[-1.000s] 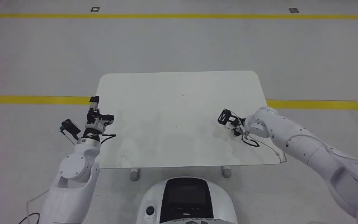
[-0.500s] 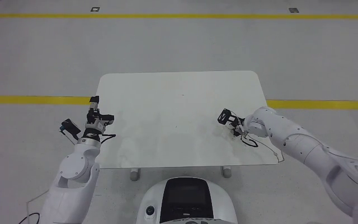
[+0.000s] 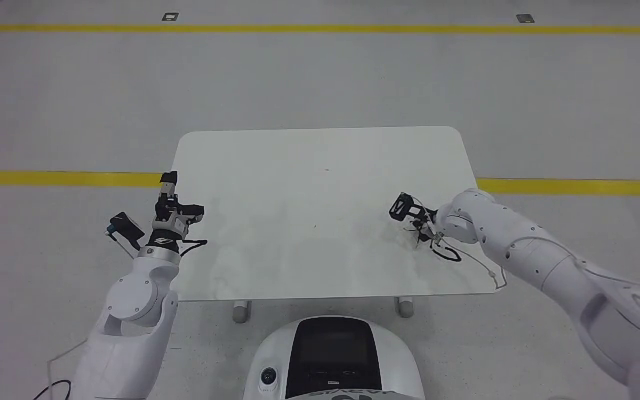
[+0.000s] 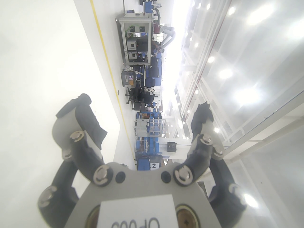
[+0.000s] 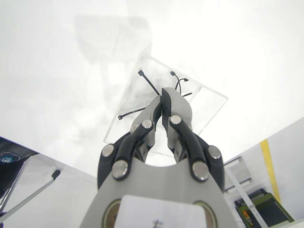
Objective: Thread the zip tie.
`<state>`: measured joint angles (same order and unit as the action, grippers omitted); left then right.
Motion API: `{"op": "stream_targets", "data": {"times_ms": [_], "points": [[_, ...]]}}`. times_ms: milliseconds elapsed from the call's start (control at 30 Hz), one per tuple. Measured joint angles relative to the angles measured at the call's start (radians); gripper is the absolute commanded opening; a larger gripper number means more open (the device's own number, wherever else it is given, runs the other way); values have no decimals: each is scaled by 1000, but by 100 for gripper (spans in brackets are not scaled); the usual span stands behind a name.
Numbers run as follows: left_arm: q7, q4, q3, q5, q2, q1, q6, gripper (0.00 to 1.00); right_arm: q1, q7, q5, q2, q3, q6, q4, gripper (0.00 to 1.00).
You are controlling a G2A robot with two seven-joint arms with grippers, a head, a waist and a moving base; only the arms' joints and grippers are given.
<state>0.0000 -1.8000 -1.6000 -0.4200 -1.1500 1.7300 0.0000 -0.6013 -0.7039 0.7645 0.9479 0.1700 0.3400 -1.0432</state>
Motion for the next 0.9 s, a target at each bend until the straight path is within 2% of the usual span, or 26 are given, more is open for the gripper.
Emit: {"op": "stream_targets", "data": {"times_ms": [67,100,233,400,667,900], "points": [[0,0,0,0,0,0,0,100,0,6,7,-3,0,0,-5,1],[0,0,0,0,0,0,0,100,-1,11,12,-4,0,0,-8,11],[0,0,0,0,0,0,0,100,-6,34,40,-9,0,0,-19,20],[0,0,0,0,0,0,0,100,-7,30,37,-11,0,0,-18,21],[0,0,0,0,0,0,0,100,2,-18,-5,-8,0,0,-14,15],[0,0,0,0,0,0,0,100,7,-55,-33,-1,0,0,-7,17]]}}
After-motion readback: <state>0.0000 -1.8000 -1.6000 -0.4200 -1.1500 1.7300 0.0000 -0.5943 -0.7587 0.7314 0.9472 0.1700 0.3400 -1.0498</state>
